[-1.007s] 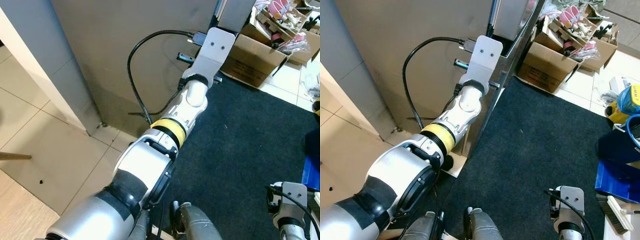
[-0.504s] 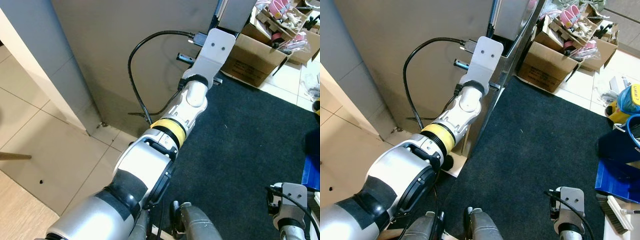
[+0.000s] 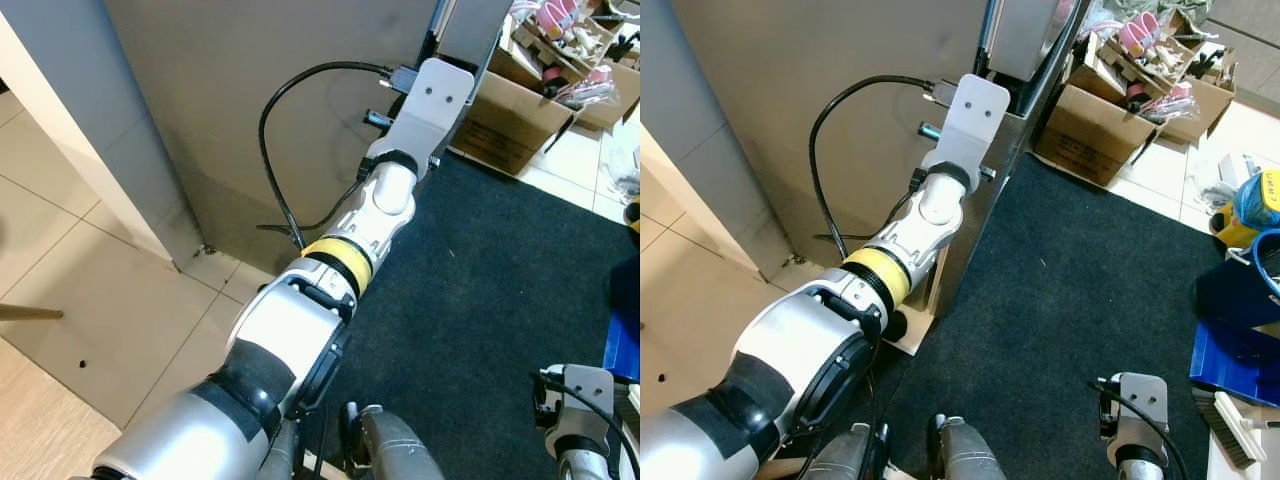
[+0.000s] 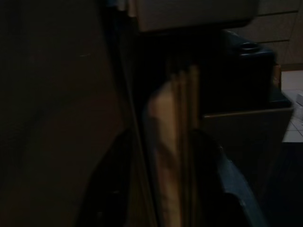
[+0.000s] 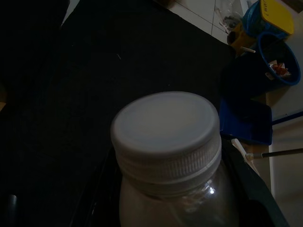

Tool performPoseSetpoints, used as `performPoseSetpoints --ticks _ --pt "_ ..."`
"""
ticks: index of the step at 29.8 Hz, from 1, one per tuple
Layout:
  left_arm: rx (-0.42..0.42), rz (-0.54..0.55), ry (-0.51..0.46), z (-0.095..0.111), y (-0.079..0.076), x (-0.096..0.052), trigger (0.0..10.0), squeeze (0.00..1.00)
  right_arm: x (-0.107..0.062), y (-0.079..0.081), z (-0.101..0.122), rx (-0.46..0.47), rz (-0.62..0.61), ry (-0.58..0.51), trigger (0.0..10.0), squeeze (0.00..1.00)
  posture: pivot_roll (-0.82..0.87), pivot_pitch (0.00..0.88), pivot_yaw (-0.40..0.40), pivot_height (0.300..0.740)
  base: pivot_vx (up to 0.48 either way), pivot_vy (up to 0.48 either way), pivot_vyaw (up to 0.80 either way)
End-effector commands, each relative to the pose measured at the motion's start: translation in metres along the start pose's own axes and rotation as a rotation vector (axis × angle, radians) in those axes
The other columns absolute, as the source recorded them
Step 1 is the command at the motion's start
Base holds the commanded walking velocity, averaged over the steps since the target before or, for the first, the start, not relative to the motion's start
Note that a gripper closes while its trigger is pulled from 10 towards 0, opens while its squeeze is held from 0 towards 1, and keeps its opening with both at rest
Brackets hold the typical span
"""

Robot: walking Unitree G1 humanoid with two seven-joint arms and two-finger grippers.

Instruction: Restocking fridge

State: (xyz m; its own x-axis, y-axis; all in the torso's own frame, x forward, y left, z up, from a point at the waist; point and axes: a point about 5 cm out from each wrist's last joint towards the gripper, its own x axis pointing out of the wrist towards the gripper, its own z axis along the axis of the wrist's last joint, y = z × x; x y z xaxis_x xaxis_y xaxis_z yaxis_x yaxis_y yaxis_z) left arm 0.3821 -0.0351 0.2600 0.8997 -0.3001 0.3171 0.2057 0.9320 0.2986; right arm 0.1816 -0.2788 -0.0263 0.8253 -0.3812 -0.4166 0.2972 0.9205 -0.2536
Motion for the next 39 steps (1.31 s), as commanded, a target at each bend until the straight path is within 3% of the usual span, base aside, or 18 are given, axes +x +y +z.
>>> performPoseSetpoints --ticks 1,9,10,11,13,18,20,21,22,24,27,29,32,35,38,39 --pt "-0.003 -0.049 0.018 -0.001 -0.016 -0.004 10.0 1.00 -0.004 -0.008 -0.008 0.015 -0.039 0.027 10.0 0.00 -0.32 0.307 -0.122 0.740 0.000 0.000 0.00" --pt "-0.044 -0.129 0.014 0.002 -0.027 -0.006 10.0 1.00 -0.004 -0.008 -0.008 0.015 -0.040 0.028 10.0 0.00 -0.32 0.307 -0.122 0.740 0.000 0.000 0.00" --pt "-0.084 -0.257 0.006 0.006 -0.046 -0.011 10.0 0.00 -0.004 -0.008 -0.008 0.015 -0.039 0.028 10.0 0.00 -0.31 0.306 -0.121 0.740 0.000 0.000 0.00" --pt "-0.084 -0.257 0.006 0.006 -0.046 -0.011 10.0 0.00 -0.004 -0.008 -0.008 0.015 -0.039 0.028 10.0 0.00 -0.31 0.306 -0.121 0.740 0.000 0.000 0.00" --pt "-0.113 -0.356 -0.011 0.011 -0.066 -0.018 10.0 0.00 -0.004 -0.007 -0.008 0.017 -0.039 0.028 10.0 0.00 -0.31 0.301 -0.112 0.740 0.000 0.000 0.00" --pt "-0.216 -0.470 -0.038 0.030 -0.101 -0.030 10.0 0.00 -0.004 -0.003 -0.009 0.027 -0.041 0.030 10.0 0.00 -0.31 0.296 -0.099 0.740 0.000 0.000 0.00" --pt "-0.228 -0.490 -0.044 0.033 -0.106 -0.032 10.0 0.00 -0.004 -0.003 -0.009 0.028 -0.042 0.031 10.0 0.00 -0.31 0.294 -0.098 0.740 0.000 0.000 0.00" --pt "-0.241 -0.523 -0.058 0.038 -0.114 -0.036 10.0 0.00 -0.004 -0.003 -0.009 0.028 -0.042 0.033 10.0 0.00 -0.30 0.293 -0.097 0.740 0.000 0.000 0.00" --pt "-0.287 -0.607 -0.095 0.051 -0.133 -0.046 10.0 0.00 -0.004 -0.002 -0.010 0.029 -0.042 0.036 10.0 0.00 -0.30 0.291 -0.093 0.740 0.000 0.000 0.00" --pt "-0.299 -0.628 -0.104 0.054 -0.137 -0.048 10.0 0.00 -0.004 -0.002 -0.010 0.029 -0.042 0.036 10.0 0.00 -0.30 0.291 -0.093 0.740 0.000 0.000 0.00" --pt "-0.427 -0.781 -0.138 0.067 -0.156 -0.062 10.0 0.00 -0.002 -0.003 -0.008 0.034 -0.048 0.033 10.0 0.00 -0.30 0.290 -0.093 0.740 0.000 0.000 0.00" --pt "-0.442 -0.805 -0.146 0.068 -0.158 -0.065 10.0 0.00 -0.002 -0.004 -0.007 0.036 -0.051 0.030 10.0 0.00 -0.30 0.291 -0.097 0.740 0.000 0.000 0.00" --pt "-0.405 -0.810 -0.139 0.052 -0.153 -0.067 10.0 0.00 0.000 -0.007 -0.005 0.040 -0.058 0.027 10.0 0.00 -0.28 0.290 -0.095 0.740 0.000 0.000 0.00" --pt "-0.270 -0.829 -0.099 0.014 -0.143 -0.075 10.0 0.00 0.001 -0.009 -0.005 0.040 -0.062 0.029 10.0 0.00 -0.25 0.285 -0.090 0.740 0.000 0.000 0.00" --pt "-0.236 -0.836 -0.067 -0.003 -0.138 -0.080 10.0 0.00 0.001 -0.009 -0.005 0.040 -0.063 0.029 10.0 0.00 -0.25 0.285 -0.090 0.740 0.000 0.000 0.00" --pt "-0.211 -0.841 -0.021 -0.025 -0.131 -0.087 10.0 0.00 0.002 -0.009 -0.005 0.041 -0.064 0.031 10.0 0.00 -0.23 0.280 -0.080 0.740 0.000 0.000 0.00"
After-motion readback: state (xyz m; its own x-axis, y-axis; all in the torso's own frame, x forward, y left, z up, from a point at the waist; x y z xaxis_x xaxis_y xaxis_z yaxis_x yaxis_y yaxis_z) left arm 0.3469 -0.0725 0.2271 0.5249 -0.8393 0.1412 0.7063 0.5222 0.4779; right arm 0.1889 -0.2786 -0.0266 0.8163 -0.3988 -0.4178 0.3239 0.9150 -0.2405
